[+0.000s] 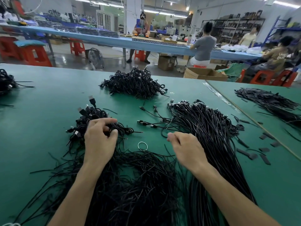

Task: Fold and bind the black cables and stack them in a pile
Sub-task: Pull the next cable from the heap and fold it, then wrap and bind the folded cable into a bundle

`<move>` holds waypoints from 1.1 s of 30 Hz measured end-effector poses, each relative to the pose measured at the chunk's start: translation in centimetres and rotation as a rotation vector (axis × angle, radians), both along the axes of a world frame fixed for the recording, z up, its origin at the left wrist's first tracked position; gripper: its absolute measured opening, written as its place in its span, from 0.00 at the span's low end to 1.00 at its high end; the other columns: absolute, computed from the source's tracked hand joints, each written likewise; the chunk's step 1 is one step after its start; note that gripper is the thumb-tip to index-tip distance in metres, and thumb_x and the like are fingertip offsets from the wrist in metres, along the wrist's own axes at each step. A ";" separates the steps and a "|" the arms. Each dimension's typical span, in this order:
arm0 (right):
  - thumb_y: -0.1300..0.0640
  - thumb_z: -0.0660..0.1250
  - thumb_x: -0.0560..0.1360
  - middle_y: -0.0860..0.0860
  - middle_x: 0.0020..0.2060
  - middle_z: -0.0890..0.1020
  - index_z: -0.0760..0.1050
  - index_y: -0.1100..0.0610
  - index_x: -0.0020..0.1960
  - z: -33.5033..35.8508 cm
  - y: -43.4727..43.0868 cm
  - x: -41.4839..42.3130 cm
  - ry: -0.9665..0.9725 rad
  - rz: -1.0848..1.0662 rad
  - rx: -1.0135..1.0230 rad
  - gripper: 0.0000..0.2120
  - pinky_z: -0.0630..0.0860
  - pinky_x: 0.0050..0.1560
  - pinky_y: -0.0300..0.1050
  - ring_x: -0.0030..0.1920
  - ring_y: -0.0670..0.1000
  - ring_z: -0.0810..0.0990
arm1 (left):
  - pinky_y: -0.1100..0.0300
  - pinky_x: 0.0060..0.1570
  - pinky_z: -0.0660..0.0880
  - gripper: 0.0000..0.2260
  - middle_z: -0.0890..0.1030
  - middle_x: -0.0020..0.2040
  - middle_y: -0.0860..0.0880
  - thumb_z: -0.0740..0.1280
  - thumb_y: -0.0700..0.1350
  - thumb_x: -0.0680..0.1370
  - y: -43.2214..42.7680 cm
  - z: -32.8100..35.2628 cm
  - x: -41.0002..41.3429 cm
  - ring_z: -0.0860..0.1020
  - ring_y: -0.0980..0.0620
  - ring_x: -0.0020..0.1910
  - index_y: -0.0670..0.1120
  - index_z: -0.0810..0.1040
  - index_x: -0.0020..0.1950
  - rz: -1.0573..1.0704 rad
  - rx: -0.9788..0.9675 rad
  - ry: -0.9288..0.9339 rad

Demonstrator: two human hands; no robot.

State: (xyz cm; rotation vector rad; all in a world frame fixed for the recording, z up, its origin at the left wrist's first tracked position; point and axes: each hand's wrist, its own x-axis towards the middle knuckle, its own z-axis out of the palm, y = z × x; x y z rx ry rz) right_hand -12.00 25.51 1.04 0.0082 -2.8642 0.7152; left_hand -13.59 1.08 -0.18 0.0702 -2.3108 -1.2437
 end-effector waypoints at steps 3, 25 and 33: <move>0.45 0.58 0.83 0.44 0.40 0.82 0.81 0.51 0.48 1.9 -2.6 1.3 0.048 0.228 -0.053 0.16 0.72 0.48 0.48 0.47 0.47 0.75 | 0.70 0.51 0.74 0.26 0.77 0.59 0.62 0.74 0.36 0.72 1.1 0.5 0.8 0.75 0.66 0.56 0.64 0.77 0.60 -0.423 -0.052 -0.072; 0.48 0.60 0.83 0.38 0.21 0.70 0.79 0.50 0.42 5.5 0.7 1.0 0.357 -0.177 -0.825 0.15 0.62 0.32 0.38 0.27 0.43 0.65 | 0.61 0.26 0.56 0.28 0.61 0.26 0.52 0.56 0.69 0.79 3.1 3.4 3.5 0.56 0.52 0.26 0.50 0.69 0.29 -0.942 0.177 -0.547; 0.49 0.64 0.81 0.43 0.23 0.71 0.79 0.47 0.39 4.0 -1.1 2.4 -0.232 0.363 -0.350 0.13 0.63 0.27 0.40 0.26 0.46 0.64 | 0.68 0.21 0.64 0.19 0.64 0.26 0.55 0.63 0.58 0.81 4.2 5.4 5.3 0.61 0.59 0.23 0.47 0.77 0.36 -1.246 1.024 -0.333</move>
